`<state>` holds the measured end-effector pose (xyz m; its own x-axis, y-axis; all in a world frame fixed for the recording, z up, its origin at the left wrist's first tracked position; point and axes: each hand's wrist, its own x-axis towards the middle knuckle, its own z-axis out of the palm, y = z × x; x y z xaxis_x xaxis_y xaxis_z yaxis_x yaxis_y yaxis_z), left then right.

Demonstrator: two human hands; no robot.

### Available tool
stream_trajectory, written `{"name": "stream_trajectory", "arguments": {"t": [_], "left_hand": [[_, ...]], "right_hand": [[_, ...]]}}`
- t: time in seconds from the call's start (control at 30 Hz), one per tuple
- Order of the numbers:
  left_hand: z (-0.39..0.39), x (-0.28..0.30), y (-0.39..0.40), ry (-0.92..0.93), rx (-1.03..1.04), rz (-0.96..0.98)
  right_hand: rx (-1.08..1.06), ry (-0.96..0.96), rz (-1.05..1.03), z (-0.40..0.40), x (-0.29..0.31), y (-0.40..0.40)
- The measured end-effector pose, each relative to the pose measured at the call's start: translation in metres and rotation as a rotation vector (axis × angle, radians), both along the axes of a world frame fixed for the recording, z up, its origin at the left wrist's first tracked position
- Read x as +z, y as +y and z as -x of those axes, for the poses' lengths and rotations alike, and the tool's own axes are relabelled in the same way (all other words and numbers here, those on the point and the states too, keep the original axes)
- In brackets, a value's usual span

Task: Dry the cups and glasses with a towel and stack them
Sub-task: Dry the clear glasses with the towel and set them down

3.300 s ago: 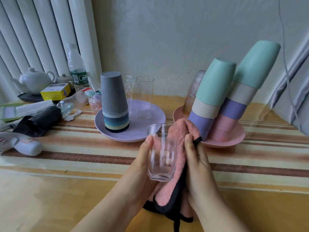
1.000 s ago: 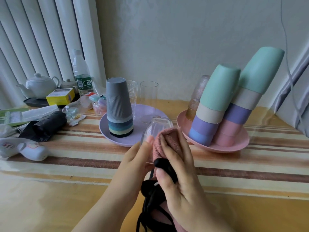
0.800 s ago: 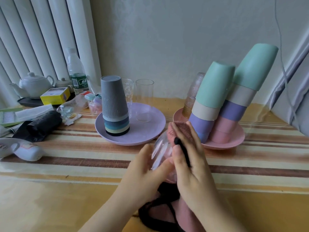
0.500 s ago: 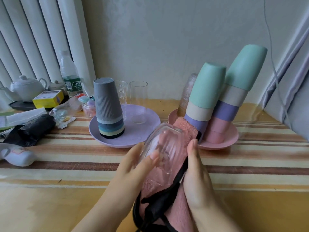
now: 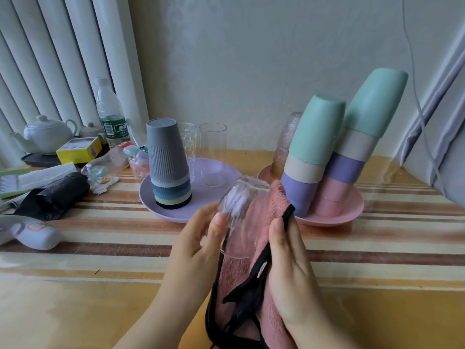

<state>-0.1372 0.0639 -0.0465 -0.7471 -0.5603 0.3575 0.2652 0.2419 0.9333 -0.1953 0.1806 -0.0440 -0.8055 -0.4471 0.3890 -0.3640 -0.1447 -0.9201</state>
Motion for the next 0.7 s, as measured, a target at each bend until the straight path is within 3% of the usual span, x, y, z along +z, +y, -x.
{"name": "stream_trajectory", "arguments": {"t": [0.07,0.2,0.27,0.5,0.6,0.7], "left_hand": [[-0.002,-0.002,0.002,-0.043,0.012,0.136],[-0.002,-0.002,-0.004,-0.055,-0.146,-0.038],[-0.003,0.000,-0.003,-0.056,-0.265,-0.071],[0.010,-0.013,-0.007,-0.130,-0.440,-0.398],[0.007,-0.012,-0.004,-0.089,-0.476,-0.508],[-0.001,-0.003,-0.001,-0.155,-0.425,-0.429]], "right_hand": [[0.009,0.141,0.058,-0.002,-0.006,-0.010],[-0.038,0.399,-0.031,-0.009,-0.017,-0.018],[-0.018,0.286,0.005,-0.007,-0.006,-0.014],[0.278,-0.514,0.186,0.005,0.014,0.004],[0.308,-0.533,0.143,0.003,0.007,0.001],[0.141,-0.405,0.083,0.002,-0.005,-0.002]]}}
